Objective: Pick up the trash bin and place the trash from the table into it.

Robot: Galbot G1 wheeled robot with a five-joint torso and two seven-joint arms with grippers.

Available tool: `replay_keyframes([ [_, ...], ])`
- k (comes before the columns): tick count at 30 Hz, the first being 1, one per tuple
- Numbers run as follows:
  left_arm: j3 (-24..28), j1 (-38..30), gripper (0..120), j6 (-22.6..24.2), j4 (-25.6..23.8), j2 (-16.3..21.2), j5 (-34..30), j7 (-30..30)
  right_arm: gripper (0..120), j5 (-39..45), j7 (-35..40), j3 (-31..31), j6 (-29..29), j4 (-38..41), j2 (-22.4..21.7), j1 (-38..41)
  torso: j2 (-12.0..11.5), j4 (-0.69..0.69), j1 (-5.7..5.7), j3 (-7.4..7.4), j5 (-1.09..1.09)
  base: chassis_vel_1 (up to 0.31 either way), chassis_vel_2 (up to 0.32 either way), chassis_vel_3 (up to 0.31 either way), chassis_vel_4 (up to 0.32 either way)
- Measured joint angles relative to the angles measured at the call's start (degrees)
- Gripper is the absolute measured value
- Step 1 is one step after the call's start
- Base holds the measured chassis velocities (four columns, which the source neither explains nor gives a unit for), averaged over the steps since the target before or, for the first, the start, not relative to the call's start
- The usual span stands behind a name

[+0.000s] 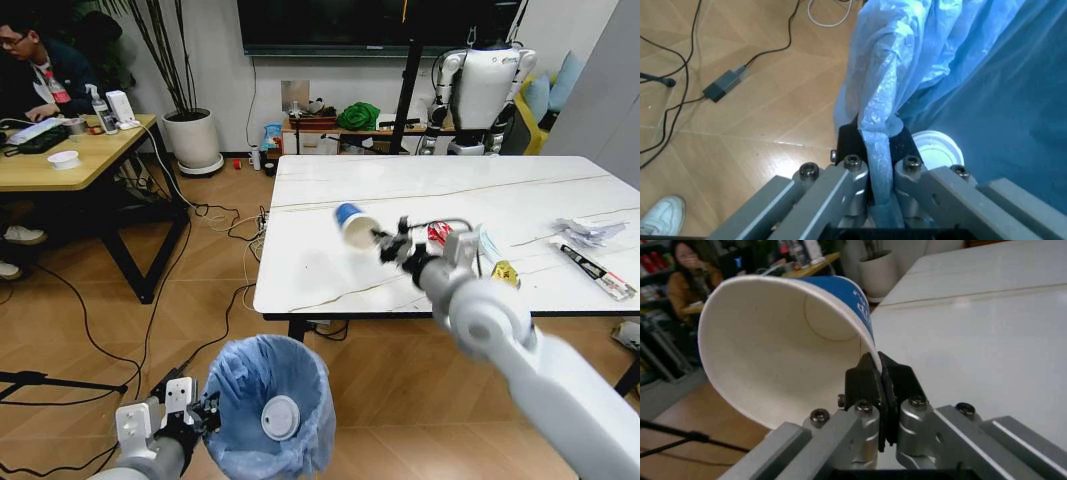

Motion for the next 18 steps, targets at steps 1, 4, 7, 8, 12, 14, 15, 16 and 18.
replay_keyframes([
  [1, 0.0, 0.0, 0, 0.0, 0.0, -0.1, 0.2, 0.0, 0, -0.4, -0.8, -0.3, 0.3, 2.3, 0.1, -2.7, 0.0, 0.02, 0.00, 0.00, 0.01, 0.000, 0.000, 0.000, 0.000],
  [4, 0.3, 0.1, 0, 0.0, 0.0, -0.4, 0.4, 0.0, 0, -4.1, -3.1, -0.9, 0.3, 6.5, 0.1, -9.0, 0.0, -0.02, 0.00, 0.00, 0.01, 0.000, 0.000, 0.000, 0.000],
  [7, 0.2, 1.0, 0, 0.0, 0.0, -0.9, 1.0, 0.0, 0, -6.6, -5.2, -2.2, -0.3, 8.8, -0.2, -11.7, 0.0, -0.01, 0.00, 0.00, 0.01, 0.000, 0.000, 0.000, 0.000],
  [8, 0.2, 1.0, 0, 0.0, 0.0, -1.2, 1.2, 0.0, 0, -7.5, -6.2, -3.1, -0.9, 10.0, -0.5, -12.6, 0.0, 0.02, 0.00, 0.00, 0.01, 0.000, 0.000, 0.000, 0.000],
  [12, 0.4, 0.8, 0, 0.0, 0.0, -1.4, 1.6, 0.0, 0, -10.7, -7.8, -4.5, -1.8, 10.9, -1.3, -15.2, 0.0, 0.02, 0.00, 0.00, 0.01, 0.000, 0.000, 0.000, 0.000],
  [14, 0.5, 0.7, 0, 0.0, 0.0, -1.6, 1.7, 0.0, 0, -14.5, -8.7, -5.7, -1.7, 10.9, -2.1, -17.7, 0.0, 0.00, 0.00, 0.00, 0.01, 0.000, 0.000, 0.000, 0.000],
  [15, 0.7, 0.6, 0, 0.0, 0.0, -1.8, 1.8, 0.0, 0, -16.3, -9.2, -6.3, -1.6, 10.9, -2.3, -18.4, 0.0, 0.00, 0.00, 0.00, 0.00, 0.000, 0.000, 0.000, 0.000],
  [16, 0.7, 0.6, 0, 0.0, 0.0, -1.8, 1.8, 0.0, 0, -16.3, -9.2, -6.3, -1.6, 10.9, -2.3, -18.4, 0.0, 0.00, 0.00, 0.00, 0.00, 0.000, 0.000, 0.000, 0.000],
  [18, 1.1, 0.3, 0, 0.0, 0.0, -2.0, 2.1, 0.0, 0, -18.5, -9.8, -7.8, -1.6, 10.4, -2.5, -18.8, 0.0, 0.00, 0.00, 0.00, 0.01, 0.000, 0.000, 0.000, 0.000],
])
